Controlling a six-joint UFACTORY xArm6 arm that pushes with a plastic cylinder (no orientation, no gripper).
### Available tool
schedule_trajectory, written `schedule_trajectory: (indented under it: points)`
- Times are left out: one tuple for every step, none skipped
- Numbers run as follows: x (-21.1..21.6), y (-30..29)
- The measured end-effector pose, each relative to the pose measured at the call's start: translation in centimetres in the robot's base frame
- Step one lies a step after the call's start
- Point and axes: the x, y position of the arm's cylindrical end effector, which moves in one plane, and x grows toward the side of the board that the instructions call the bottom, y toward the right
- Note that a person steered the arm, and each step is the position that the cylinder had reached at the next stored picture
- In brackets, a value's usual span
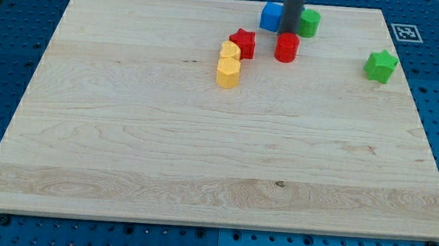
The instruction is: Push blue cube along with the blue triangle towards the top right
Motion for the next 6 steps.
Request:
schedule_trajectory:
  points:
    - [0.2,-0.9]
    - [0.2,-4.8]
    - [-0.7,-8.1]
    - [-3.3,-8.5]
    - [-3.9,-3.6]
    - [-3.4,1.7]
